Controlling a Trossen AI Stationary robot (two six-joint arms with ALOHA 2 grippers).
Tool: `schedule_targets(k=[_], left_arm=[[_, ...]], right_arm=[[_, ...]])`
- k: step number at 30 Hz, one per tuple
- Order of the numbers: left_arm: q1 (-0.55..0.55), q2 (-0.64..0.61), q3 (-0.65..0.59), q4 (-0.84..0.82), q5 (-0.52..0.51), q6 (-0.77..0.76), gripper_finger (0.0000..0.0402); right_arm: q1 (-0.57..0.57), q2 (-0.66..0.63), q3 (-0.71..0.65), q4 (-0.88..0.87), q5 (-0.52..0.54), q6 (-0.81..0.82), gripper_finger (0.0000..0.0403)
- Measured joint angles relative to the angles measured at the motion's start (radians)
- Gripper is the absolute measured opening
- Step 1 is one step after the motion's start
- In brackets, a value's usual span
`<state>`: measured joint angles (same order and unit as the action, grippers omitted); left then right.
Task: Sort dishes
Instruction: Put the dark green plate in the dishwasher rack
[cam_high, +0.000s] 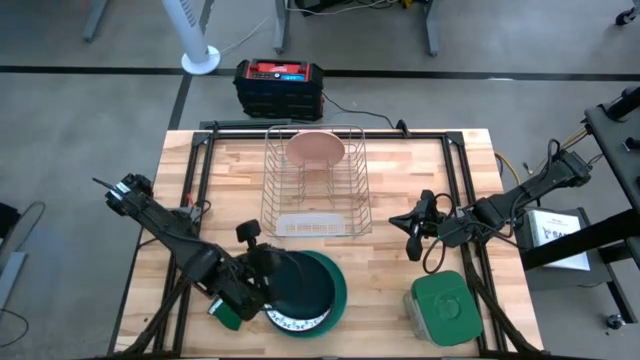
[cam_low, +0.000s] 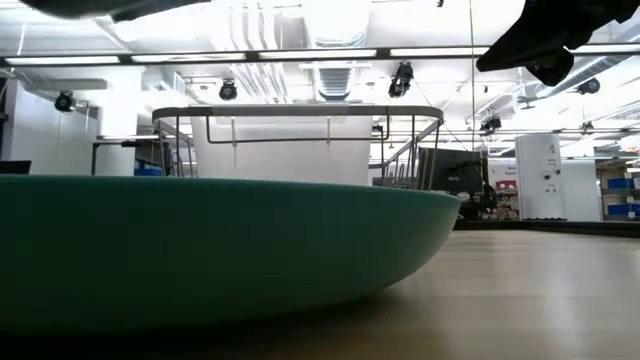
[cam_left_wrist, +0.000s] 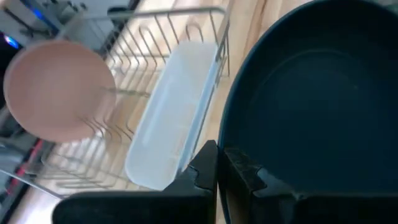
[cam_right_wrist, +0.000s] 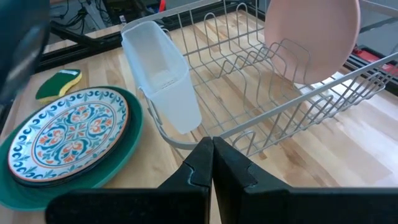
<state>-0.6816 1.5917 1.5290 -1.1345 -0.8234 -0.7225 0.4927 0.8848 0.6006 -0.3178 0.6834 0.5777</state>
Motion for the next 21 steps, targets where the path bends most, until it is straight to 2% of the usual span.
schedule_targets(k=[4, 14, 16, 18, 21], left_arm=[[-0.015, 0.0, 0.065, -0.079, -0.114, 0.054, 0.0001], [0.023, 0.0, 0.14, -0.177, -0.62, 0.238, 0.0001], [0.046, -0.001, 0.14, -0.184, -0.703, 0.291, 0.0001], [0.077, -0.001, 0.14, -0.213, -0.743, 0.318, 0.0001], [0.151, -0.003, 0.14, -0.296, -0.741, 0.304, 0.0001]], right_arm=[[0.0, 0.0, 0.0, 0.0, 0.0, 0.0, 0.0], [-0.001, 0.0, 0.0, 0.001, 0.003, -0.001, 0.0], [-0.002, 0.0, 0.0, 0.0, 0.033, -0.001, 0.0], [-0.002, 0.0, 0.0, 0.001, 0.11, 0.014, 0.0], [-0.006, 0.0, 0.0, 0.001, 0.205, 0.012, 0.0]])
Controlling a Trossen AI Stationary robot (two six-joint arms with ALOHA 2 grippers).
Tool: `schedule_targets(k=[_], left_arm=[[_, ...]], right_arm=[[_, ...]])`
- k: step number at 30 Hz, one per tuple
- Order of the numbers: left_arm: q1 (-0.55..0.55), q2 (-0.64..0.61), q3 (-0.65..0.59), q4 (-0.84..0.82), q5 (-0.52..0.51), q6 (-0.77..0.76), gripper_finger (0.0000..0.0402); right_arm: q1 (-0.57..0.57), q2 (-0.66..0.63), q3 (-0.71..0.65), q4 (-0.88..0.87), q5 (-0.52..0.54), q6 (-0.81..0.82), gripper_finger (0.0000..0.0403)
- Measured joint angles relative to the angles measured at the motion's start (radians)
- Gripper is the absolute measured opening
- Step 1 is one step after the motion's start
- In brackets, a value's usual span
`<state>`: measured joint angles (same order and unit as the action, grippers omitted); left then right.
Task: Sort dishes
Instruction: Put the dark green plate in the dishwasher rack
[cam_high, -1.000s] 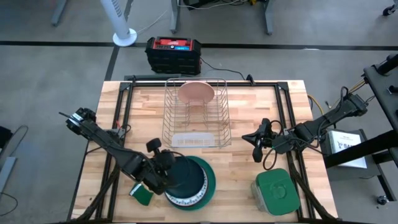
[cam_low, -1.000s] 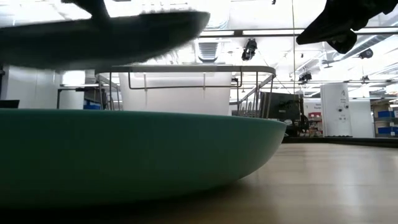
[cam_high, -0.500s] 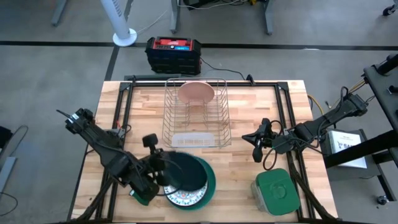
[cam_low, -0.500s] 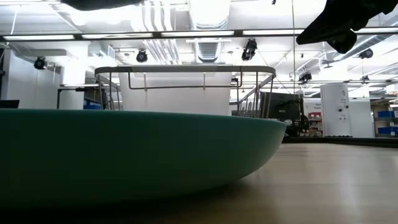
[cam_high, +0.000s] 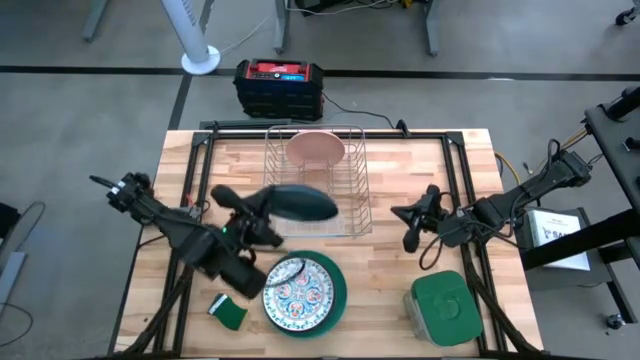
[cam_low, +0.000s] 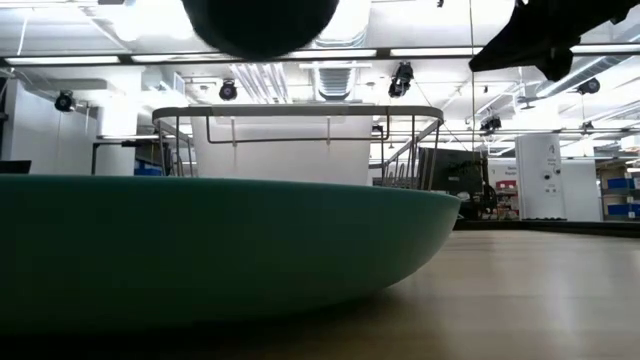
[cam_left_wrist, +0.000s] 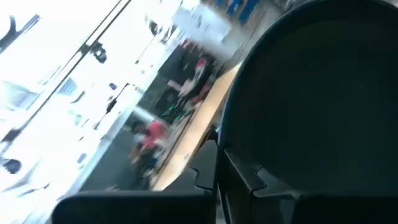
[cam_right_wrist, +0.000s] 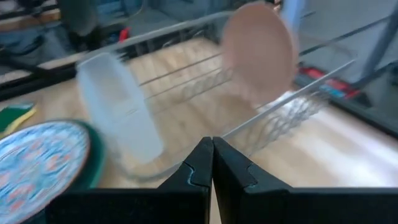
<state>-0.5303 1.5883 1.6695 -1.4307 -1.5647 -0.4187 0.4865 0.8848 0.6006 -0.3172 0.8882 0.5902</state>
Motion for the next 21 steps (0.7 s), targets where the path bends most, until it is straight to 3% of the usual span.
schedule_targets(k=[3, 7, 13, 15, 18, 21], left_arm=[[0.104, -0.001, -0.001, -0.097, 0.012, -0.04, 0.0001], [0.267, -0.001, -0.001, -0.113, 0.075, 0.014, 0.0001], [0.516, 0.003, 0.01, 0.055, 0.136, 0.337, 0.0001], [0.591, 0.003, 0.035, 0.218, 0.247, 0.551, 0.0001], [0.694, 0.003, 0.069, 0.528, 0.582, 0.852, 0.0001], [0.756, 0.003, 0.109, 0.73, 0.72, 0.989, 0.0001]], right_arm=[[-0.027, 0.0, 0.0, 0.0, 0.004, -0.021, 0.0], [-0.097, 0.001, 0.0, 0.0, 0.004, -0.067, 0.0], [-0.277, 0.001, 0.0, 0.066, -0.024, -0.243, 0.0], [-0.353, 0.001, 0.0, 0.107, -0.066, -0.306, 0.0], [-0.467, 0.001, 0.0, 0.171, -0.182, -0.416, 0.0], [-0.56, -0.001, 0.0, 0.2, -0.317, -0.479, 0.0]])
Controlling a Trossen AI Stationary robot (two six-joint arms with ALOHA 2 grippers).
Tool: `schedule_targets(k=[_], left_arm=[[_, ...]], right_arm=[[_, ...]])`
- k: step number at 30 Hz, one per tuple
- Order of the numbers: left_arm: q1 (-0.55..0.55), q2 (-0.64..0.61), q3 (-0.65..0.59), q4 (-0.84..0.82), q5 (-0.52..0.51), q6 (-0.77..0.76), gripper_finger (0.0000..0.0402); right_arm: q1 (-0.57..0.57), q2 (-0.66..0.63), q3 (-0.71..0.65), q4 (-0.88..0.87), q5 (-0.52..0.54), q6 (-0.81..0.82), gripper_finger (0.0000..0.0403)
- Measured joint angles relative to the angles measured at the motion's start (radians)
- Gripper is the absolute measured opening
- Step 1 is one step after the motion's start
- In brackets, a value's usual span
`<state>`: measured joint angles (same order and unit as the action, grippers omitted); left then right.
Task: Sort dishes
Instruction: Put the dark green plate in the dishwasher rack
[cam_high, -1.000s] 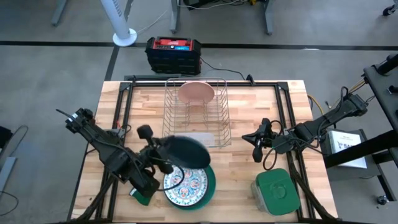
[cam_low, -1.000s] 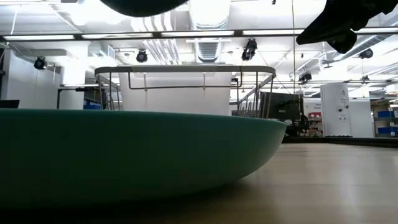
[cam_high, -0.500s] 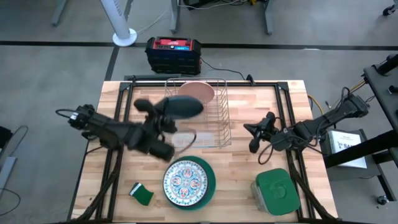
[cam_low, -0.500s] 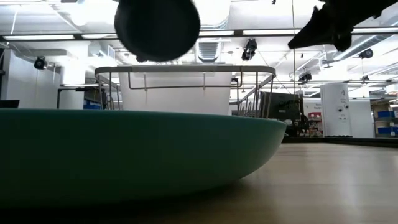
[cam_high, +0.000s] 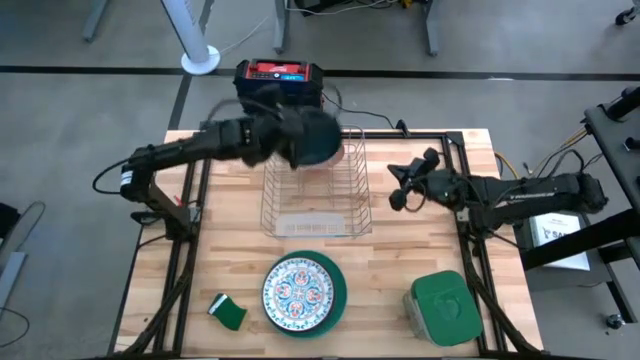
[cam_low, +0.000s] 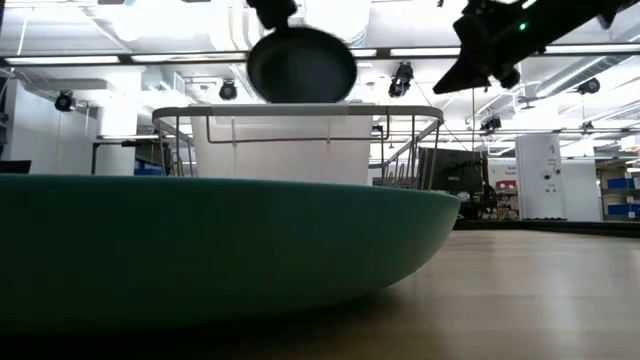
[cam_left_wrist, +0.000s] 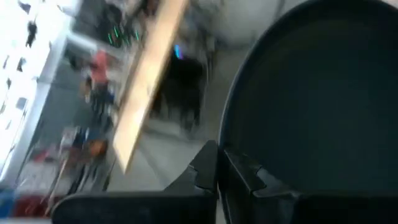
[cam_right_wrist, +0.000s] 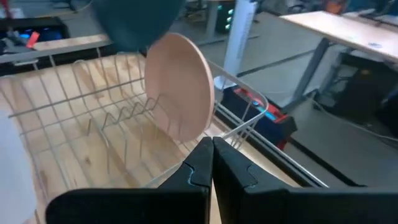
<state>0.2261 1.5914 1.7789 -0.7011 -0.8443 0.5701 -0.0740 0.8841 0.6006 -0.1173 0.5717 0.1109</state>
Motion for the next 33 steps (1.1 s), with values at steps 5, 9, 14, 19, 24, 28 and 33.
schedule_targets(k=[5, 9, 14, 19, 24, 28, 33], left_arm=[[0.027, -0.003, 0.025, 0.016, 0.025, -0.001, 0.0], [0.02, -0.003, -0.042, 0.033, 0.131, 0.0, 0.0], [0.043, -0.001, -0.205, 0.191, 0.206, 0.121, 0.0], [0.079, -0.004, -0.289, 0.375, 0.273, 0.205, 0.0], [0.146, -0.007, -0.338, 0.431, 0.447, 0.205, 0.0], [0.182, -0.009, -0.368, 0.465, 0.471, 0.208, 0.0], [0.192, -0.03, -0.439, 0.491, 0.655, 0.285, 0.0]], right_arm=[[-0.078, 0.0, 0.0, -0.037, -0.027, -0.018, 0.0], [-0.09, -0.008, 0.0, -0.034, -0.028, -0.055, 0.0], [-0.092, -0.043, 0.012, -0.003, -0.033, -0.168, 0.0], [-0.108, -0.074, 0.038, 0.009, -0.13, -0.227, 0.0], [-0.155, -0.072, 0.053, 0.01, -0.197, -0.284, 0.0], [-0.215, -0.072, 0.06, 0.013, -0.258, -0.289, 0.0], [-0.322, -0.064, 0.061, 0.051, -0.487, -0.256, 0.0]])
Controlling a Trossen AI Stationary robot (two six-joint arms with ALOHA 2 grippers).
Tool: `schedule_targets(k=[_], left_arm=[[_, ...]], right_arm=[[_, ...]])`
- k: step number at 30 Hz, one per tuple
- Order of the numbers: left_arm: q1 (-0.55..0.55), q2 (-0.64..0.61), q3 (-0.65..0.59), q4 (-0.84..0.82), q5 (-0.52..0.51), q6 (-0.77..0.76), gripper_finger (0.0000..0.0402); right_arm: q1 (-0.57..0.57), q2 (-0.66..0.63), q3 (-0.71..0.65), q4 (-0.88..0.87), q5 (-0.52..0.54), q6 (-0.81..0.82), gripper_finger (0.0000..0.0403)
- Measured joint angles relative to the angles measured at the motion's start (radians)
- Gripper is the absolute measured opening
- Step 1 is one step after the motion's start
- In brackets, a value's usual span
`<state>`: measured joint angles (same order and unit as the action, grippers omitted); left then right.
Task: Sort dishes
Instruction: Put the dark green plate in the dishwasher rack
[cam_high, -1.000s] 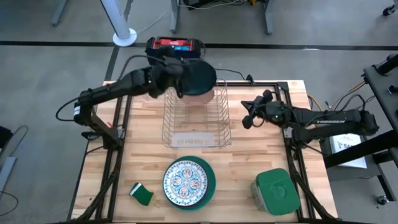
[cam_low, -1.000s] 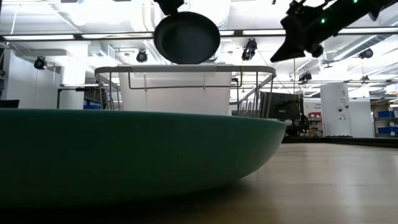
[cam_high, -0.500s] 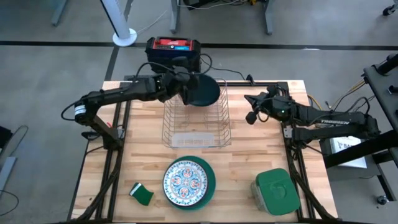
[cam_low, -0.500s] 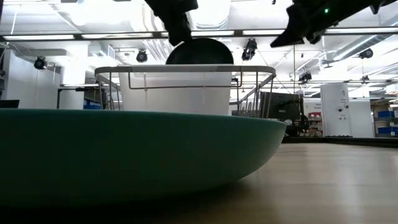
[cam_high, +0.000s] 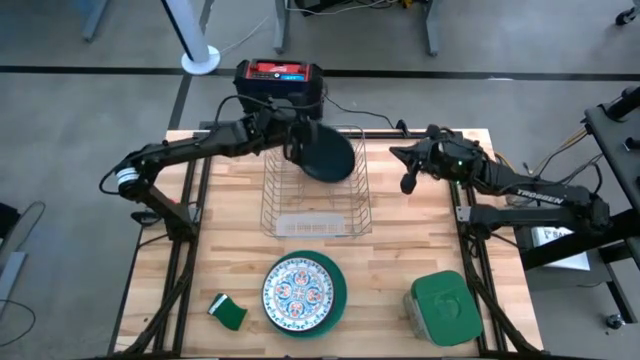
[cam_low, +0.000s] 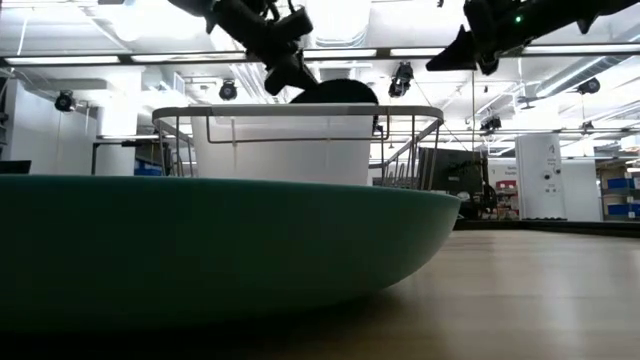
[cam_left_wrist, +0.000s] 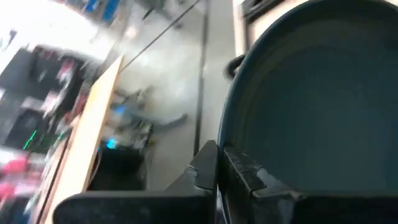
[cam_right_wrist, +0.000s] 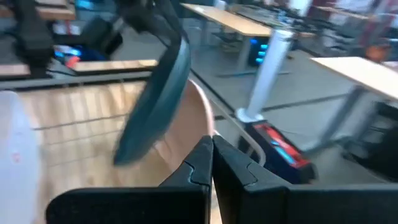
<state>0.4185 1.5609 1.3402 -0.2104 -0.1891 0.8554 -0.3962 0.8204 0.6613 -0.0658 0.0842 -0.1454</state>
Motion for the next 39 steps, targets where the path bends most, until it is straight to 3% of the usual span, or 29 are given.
schedule_targets(k=[4, 9, 18, 25, 29, 39], left_arm=[[0.014, -0.016, -0.035, 0.012, -0.024, -0.027, 0.0], [0.005, -0.017, -0.058, 0.071, -0.185, -0.064, 0.0], [-0.039, -0.017, -0.077, 0.107, -0.223, -0.078, 0.0], [-0.087, -0.017, -0.177, 0.267, -0.421, 0.004, 0.0], [-0.094, -0.017, -0.215, 0.388, -0.429, 0.054, 0.0], [-0.094, -0.018, -0.217, 0.393, -0.433, 0.038, 0.0]], right_arm=[[-0.073, 0.005, 0.0, 0.001, -0.034, 0.013, 0.0], [-0.121, 0.008, -0.008, -0.006, -0.031, 0.03, 0.0], [-0.124, 0.014, -0.012, -0.017, -0.031, 0.055, 0.0], [-0.124, 0.014, -0.013, -0.028, -0.031, 0.047, 0.0], [-0.124, 0.014, -0.013, -0.028, -0.031, 0.046, 0.0], [-0.124, 0.014, -0.014, -0.032, -0.03, 0.038, 0.0]])
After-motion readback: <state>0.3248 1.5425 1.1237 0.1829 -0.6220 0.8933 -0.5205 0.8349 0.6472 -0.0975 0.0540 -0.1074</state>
